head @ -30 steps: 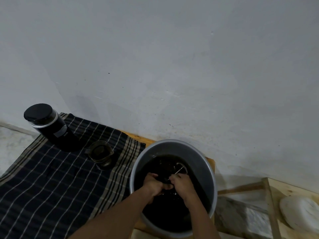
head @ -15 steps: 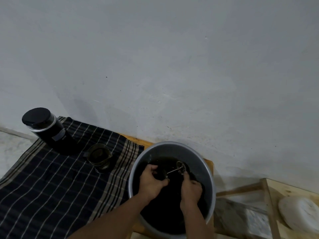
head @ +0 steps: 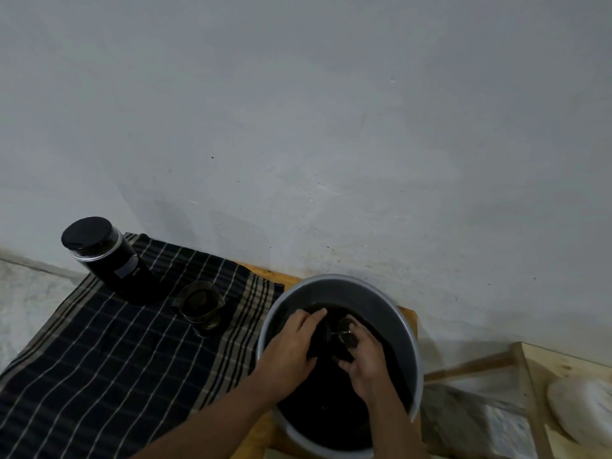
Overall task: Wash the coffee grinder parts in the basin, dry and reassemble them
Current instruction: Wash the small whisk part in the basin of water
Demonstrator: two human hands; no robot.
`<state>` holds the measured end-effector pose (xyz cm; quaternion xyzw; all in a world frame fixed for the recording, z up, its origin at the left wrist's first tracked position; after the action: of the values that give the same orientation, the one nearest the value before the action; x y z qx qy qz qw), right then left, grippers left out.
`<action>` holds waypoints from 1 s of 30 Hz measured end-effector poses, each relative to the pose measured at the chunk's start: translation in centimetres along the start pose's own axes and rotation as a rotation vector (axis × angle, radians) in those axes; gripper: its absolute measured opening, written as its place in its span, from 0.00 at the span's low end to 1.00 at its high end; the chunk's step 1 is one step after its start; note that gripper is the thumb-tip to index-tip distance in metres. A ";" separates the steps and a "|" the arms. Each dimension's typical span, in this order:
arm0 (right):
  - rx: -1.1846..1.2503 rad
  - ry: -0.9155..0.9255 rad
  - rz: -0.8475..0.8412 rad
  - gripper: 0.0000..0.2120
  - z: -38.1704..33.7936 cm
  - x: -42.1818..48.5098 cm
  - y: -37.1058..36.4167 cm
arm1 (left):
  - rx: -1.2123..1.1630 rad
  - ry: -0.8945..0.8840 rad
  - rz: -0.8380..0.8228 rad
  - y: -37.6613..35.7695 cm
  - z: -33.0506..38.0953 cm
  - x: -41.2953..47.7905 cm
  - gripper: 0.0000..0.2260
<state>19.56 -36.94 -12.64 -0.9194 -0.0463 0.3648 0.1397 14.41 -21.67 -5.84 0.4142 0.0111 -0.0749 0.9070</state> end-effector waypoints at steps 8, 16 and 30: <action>-0.305 0.266 0.033 0.12 -3.6 -0.7 0.5 | -0.280 0.420 -0.116 -0.5 -2.3 1.2 0.34; -1.031 0.377 0.032 0.23 -4.5 -1.8 -2.0 | -0.697 0.802 -0.120 -4.8 -4.6 -0.2 0.31; -0.960 0.260 -0.095 0.25 -3.1 -2.3 -2.5 | -0.696 0.767 -0.066 -4.7 -4.4 -0.2 0.29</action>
<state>20.05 -35.65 -8.25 -0.9147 -0.2330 0.1780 -0.2781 13.74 -21.38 -12.18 0.0853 0.3798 0.0619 0.9190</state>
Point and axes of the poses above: each hand's wrist, its own x-axis towards the middle knuckle, its own y-axis out of the back of the hand, z = x × y, the point moved 7 cm from there along x, towards the middle knuckle, and after that the axes turned 8 degrees about -z, right-handed, at the moved point
